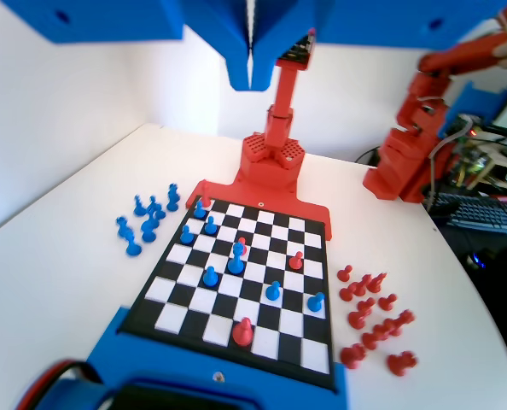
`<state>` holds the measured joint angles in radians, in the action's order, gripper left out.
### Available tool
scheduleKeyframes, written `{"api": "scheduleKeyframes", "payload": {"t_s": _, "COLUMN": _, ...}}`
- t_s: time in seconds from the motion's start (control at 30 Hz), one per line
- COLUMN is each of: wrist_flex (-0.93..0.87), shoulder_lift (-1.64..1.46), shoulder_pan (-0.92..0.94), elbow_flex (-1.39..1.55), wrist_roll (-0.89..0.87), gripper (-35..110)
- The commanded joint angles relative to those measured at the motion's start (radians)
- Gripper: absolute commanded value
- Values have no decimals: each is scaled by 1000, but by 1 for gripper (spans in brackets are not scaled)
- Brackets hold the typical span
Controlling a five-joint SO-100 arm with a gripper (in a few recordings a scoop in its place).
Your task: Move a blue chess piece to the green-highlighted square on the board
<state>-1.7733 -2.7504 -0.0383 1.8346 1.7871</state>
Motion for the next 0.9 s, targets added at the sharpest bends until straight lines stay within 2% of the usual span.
{"api": "scheduleKeyframes", "payload": {"t_s": 0.0, "wrist_flex": -74, "shoulder_lift": 160, "shoulder_pan": -32, "elbow_flex": -213, "wrist_roll": 94, "gripper": 1}}
{"api": "scheduleKeyframes", "payload": {"t_s": 0.43, "wrist_flex": -14, "shoulder_lift": 588, "shoulder_pan": 38, "elbow_flex": -278, "wrist_roll": 460, "gripper": 1}}
{"api": "scheduleKeyframes", "payload": {"t_s": 0.87, "wrist_flex": 80, "shoulder_lift": 996, "shoulder_pan": -12, "elbow_flex": -302, "wrist_roll": 469, "gripper": 1}}
